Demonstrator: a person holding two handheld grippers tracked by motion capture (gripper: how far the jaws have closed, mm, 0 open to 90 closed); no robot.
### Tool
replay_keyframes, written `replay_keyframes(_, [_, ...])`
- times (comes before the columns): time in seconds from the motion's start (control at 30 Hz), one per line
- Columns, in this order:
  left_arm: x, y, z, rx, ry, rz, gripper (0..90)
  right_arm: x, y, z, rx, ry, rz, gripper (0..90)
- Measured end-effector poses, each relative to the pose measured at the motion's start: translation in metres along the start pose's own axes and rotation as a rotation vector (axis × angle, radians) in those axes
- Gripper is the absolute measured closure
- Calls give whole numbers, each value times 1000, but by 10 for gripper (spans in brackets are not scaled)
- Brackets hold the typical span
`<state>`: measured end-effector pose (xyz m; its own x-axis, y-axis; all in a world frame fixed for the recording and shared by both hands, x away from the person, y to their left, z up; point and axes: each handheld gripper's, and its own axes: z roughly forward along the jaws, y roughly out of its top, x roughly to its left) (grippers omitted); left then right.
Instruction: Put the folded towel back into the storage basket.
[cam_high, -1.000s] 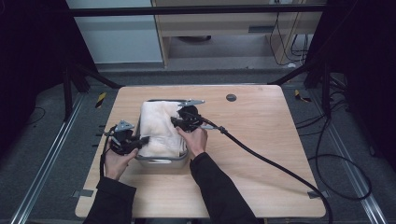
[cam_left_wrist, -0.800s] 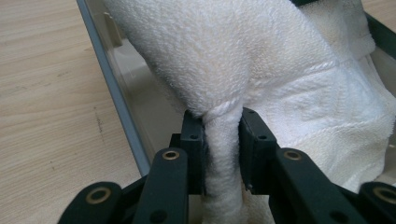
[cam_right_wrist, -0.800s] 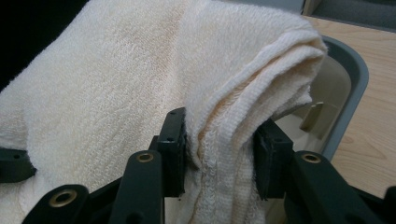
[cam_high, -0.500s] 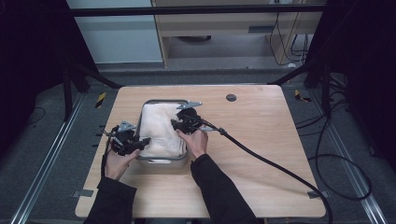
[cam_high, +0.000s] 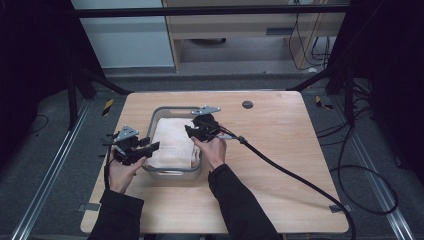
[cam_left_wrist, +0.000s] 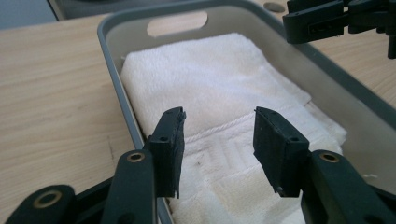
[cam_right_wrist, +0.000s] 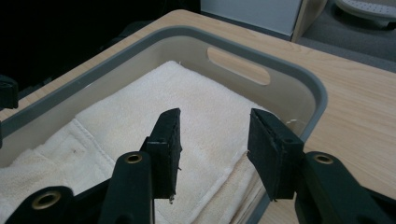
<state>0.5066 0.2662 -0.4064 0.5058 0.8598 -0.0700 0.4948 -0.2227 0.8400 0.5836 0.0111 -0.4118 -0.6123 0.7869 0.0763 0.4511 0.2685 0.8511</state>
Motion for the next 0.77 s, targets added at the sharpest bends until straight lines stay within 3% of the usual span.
replay_keyframes(0.17, [-3, 5, -10, -44, -12, 8, 520, -4, 5, -15, -24, -1, -6, 513])
replay_keyframes(0.43, [-7, 5, -21, -81, -21, 28, 487, -13, 10, -52, -88, -7, -33, 357])
replay_keyframes(0.77, [-3, -12, -36, -96, 17, 51, 395, -48, -13, -119, -173, -38, 15, 176])
